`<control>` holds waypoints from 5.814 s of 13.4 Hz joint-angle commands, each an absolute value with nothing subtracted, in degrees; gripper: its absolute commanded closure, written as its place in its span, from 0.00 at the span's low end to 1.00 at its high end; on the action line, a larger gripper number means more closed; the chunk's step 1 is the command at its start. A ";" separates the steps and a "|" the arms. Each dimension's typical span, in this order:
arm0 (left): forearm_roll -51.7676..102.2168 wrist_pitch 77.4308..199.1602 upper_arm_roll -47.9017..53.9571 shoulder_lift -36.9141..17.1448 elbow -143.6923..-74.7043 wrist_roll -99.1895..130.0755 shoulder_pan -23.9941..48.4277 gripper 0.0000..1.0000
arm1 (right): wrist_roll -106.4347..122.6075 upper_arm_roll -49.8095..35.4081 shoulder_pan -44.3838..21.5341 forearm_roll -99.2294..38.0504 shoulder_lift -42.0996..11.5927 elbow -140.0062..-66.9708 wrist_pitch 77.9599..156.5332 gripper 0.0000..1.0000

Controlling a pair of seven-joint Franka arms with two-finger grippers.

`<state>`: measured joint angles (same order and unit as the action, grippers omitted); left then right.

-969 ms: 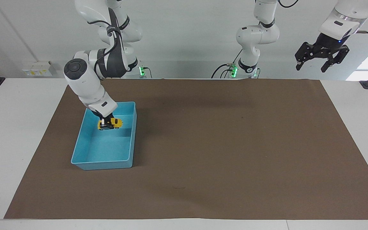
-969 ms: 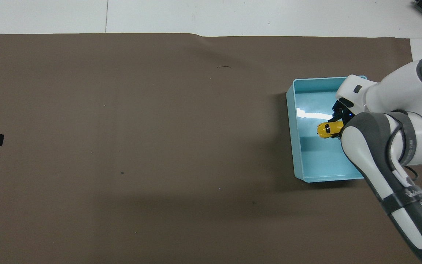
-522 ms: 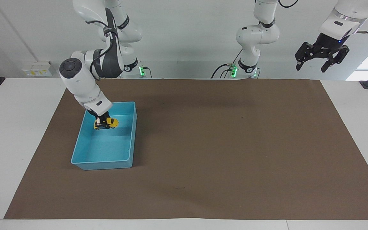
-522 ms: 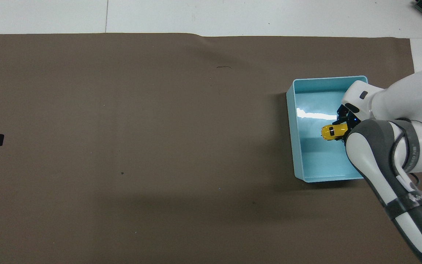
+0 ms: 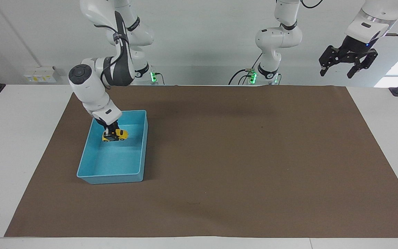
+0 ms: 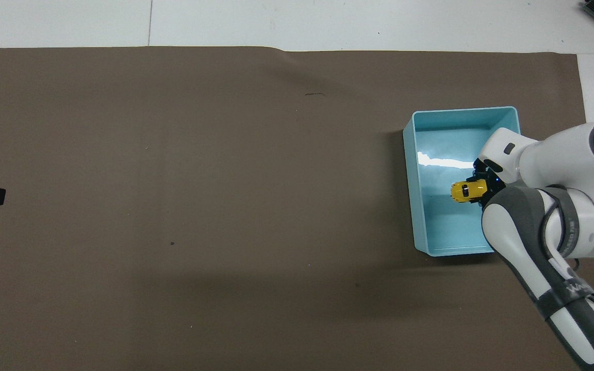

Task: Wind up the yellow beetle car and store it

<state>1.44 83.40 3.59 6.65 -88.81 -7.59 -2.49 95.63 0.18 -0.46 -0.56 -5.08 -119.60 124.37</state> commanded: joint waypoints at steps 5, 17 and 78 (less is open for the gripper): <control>1.41 82.53 3.78 6.77 -88.42 -7.21 -2.90 0.00 | 98.44 -0.35 0.53 0.00 -5.09 -125.77 133.15 1.00; 1.41 82.53 3.78 6.68 -88.50 -7.21 -2.99 0.00 | 98.88 -0.44 1.23 0.00 -9.92 -126.83 138.34 1.00; 1.41 82.62 3.78 6.77 -88.50 -7.21 -2.99 0.00 | 88.07 -3.08 0.36 -1.32 0.53 -103.98 106.79 0.00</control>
<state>1.44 83.39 3.59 6.65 -88.81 -7.57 -2.49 89.06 -3.05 0.36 -0.73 -0.07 -104.50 108.00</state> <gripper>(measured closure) 0.000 0.000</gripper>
